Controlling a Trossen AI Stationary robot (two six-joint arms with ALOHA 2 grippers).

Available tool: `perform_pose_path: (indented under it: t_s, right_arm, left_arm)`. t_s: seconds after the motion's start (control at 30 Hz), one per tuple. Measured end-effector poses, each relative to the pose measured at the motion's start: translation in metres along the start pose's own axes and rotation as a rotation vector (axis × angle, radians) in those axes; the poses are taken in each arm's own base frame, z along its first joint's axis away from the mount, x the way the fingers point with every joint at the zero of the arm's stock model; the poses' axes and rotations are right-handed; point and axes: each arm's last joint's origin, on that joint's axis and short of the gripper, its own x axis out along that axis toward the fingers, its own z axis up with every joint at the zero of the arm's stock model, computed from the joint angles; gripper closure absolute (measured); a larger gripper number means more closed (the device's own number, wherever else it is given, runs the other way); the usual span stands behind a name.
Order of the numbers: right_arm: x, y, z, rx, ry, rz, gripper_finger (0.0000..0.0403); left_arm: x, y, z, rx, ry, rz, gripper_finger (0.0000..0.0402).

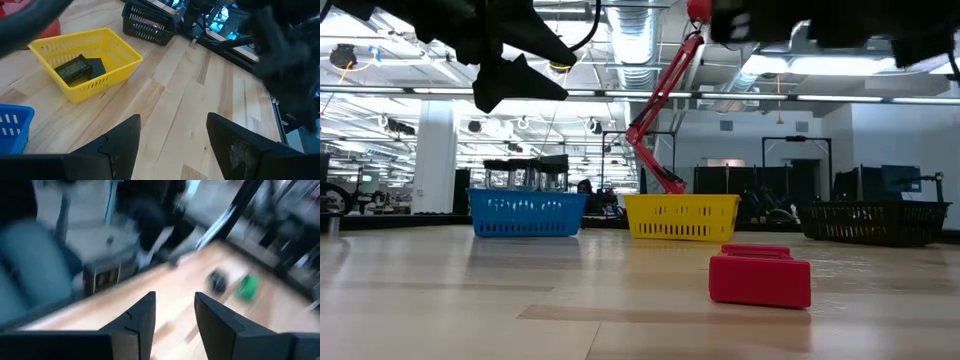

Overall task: Pick & Place Office items
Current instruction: Put the red digital clock into the yellow bin

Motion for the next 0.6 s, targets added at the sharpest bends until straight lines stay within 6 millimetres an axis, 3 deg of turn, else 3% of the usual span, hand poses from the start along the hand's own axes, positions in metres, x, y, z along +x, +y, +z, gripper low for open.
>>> perform_pose_path:
  t_s: [0.27, 0.6]
  right_arm:
    - [0.042, -0.006, -0.004, 0.089, 0.497, 0.197, 0.0247]
    - [0.073, -0.007, -0.016, 0.029, 0.673, 0.280, 0.0167]
  left_arm:
    - [0.000, 0.000, 0.000, -0.003, -0.004, -0.003, 0.0179]
    - [0.000, -0.001, 0.000, -0.007, -0.004, -0.005, 0.0177]
